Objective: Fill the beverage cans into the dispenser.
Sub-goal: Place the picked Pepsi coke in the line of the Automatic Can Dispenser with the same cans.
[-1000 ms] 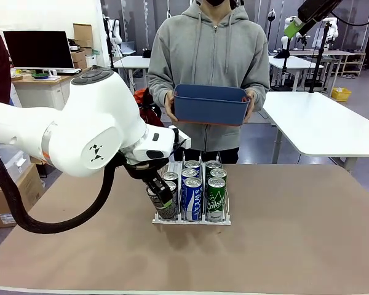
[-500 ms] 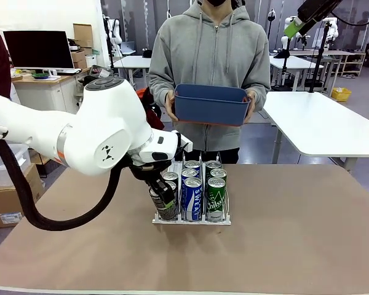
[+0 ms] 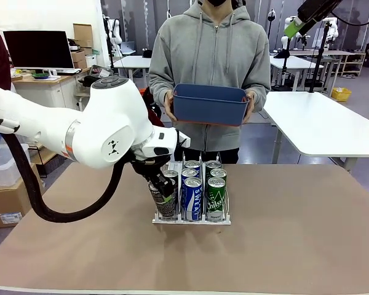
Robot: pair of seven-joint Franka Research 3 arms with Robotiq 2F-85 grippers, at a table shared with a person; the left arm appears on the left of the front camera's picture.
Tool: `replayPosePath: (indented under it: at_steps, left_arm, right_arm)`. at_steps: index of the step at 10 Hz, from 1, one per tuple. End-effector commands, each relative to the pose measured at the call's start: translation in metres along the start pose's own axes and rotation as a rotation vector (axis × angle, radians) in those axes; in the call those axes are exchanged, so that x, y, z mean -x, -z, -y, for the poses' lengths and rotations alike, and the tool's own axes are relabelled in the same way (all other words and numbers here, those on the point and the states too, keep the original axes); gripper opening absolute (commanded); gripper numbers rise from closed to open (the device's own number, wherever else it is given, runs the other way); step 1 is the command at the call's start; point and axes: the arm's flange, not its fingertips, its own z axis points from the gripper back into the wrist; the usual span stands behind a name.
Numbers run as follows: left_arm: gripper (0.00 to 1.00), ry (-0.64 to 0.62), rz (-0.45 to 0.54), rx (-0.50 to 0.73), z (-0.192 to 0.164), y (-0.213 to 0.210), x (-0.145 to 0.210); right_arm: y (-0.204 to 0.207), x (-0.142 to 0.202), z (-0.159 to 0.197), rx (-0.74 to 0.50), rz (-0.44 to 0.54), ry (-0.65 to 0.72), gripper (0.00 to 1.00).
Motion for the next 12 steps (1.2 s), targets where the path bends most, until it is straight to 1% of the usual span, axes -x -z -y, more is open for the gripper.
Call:
replayPosePath:
  at_steps: [1,3,4,7,9,12]
  left_arm:
    - [0.57,-0.045,0.042,-0.067,-0.011,0.006,-0.017]
    - [0.57,-0.070,0.040,-0.088,-0.026,0.013,-0.020]
    - [0.57,-0.090,0.052,-0.100,-0.026,0.017,-0.023]
    - [0.57,-0.101,0.043,-0.122,-0.038,0.025,-0.028]
    - [0.57,-0.107,0.006,-0.087,-0.042,0.034,-0.026]
    - [0.57,-0.117,-0.044,-0.085,-0.047,0.053,-0.022]
  right_arm:
    - [0.000,0.002,-0.001,-0.007,0.001,-0.002,1.00]
    - [0.000,0.002,-0.001,-0.007,0.001,-0.002,1.00]
    - [0.000,0.002,-0.001,-0.007,0.001,-0.002,1.00]
    - [0.000,0.002,-0.001,-0.007,0.001,-0.002,1.00]
    - [0.000,0.002,-0.001,-0.007,0.001,-0.002,1.00]
    - [0.000,0.002,-0.001,-0.007,0.001,-0.002,1.00]
